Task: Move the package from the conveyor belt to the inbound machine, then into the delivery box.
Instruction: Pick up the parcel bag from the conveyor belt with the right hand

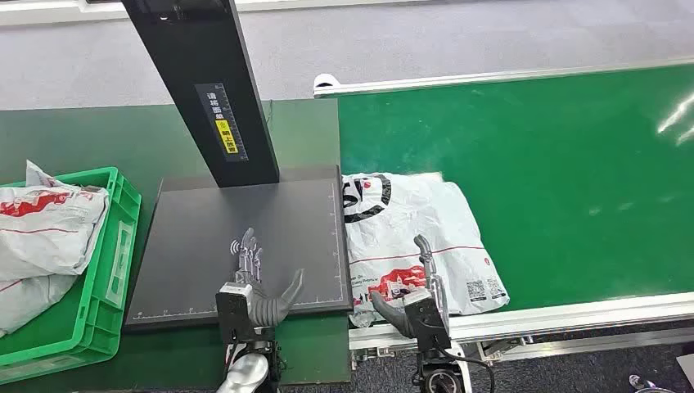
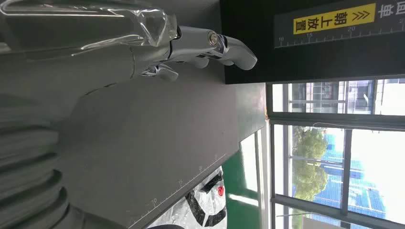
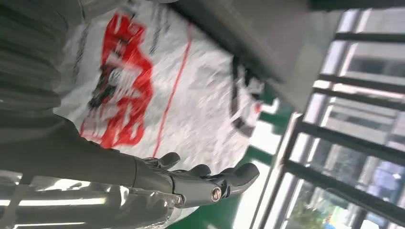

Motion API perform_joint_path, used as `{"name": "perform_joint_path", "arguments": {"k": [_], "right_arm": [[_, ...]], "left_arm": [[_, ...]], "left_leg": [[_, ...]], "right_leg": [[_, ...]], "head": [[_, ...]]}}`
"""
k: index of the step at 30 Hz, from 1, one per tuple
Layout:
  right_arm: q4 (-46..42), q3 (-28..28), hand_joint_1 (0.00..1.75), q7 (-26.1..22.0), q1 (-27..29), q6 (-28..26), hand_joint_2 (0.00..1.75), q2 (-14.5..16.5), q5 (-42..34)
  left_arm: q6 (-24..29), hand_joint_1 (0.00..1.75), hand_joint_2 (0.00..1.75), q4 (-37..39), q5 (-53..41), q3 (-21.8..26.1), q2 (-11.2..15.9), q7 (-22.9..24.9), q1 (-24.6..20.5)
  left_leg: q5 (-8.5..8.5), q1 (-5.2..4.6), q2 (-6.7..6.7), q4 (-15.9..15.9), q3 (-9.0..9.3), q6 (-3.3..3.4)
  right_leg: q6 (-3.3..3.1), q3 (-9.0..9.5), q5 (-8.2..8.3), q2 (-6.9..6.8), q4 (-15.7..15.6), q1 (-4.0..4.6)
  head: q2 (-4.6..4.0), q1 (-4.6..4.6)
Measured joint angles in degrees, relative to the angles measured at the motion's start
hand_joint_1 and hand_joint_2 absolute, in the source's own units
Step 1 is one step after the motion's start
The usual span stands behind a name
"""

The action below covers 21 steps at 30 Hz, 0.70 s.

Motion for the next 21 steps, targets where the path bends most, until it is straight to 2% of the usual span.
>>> {"name": "perform_joint_path", "arguments": {"k": [3,8,14,19,21], "right_arm": [[0.04,-1.17,0.0,3.96,-0.35,0.23,1.75,-1.37,2.66],[1.66,-4.72,0.0,11.45,-2.53,3.72,1.75,-5.29,13.04],[10.46,-8.44,0.0,14.7,-11.53,5.87,1.75,-8.7,22.93],[13.22,-9.24,0.0,15.62,-14.43,6.41,1.75,-9.31,24.45],[18.35,-9.85,0.0,18.46,-18.89,7.73,1.75,-10.08,26.54]], "left_arm": [[0.08,0.0,1.75,-0.27,-0.19,0.0,0.06,0.0,0.29],[-0.31,0.0,1.75,-0.68,-0.37,-0.05,0.23,0.0,1.2],[-0.49,0.0,1.75,-1.42,-0.48,-0.54,0.49,-0.02,2.27],[-0.49,0.0,1.75,-1.42,-0.56,-0.66,0.49,-0.02,2.31],[-0.86,0.0,1.75,-1.36,-0.56,-1.17,0.54,-0.01,2.29]], "left_leg": [[0.0,0.0,0.0,0.01,0.0,0.0],[0.0,-0.01,0.02,0.01,-0.01,0.0],[0.05,-0.01,0.03,0.01,0.02,0.04],[0.07,-0.01,0.02,0.02,0.03,0.06],[0.08,-0.01,0.01,0.03,0.02,0.08]], "right_leg": [[0.01,0.0,0.01,0.0,0.0,-0.01],[0.01,0.01,0.02,0.0,0.0,-0.01],[0.01,0.01,0.07,0.01,0.01,-0.01],[0.02,0.02,0.09,0.01,0.01,-0.01],[0.03,0.02,0.1,0.01,0.01,-0.01]], "head": [[0.0,0.01],[0.0,-0.01],[0.0,-0.01],[0.0,0.0],[0.0,-0.01]]}}
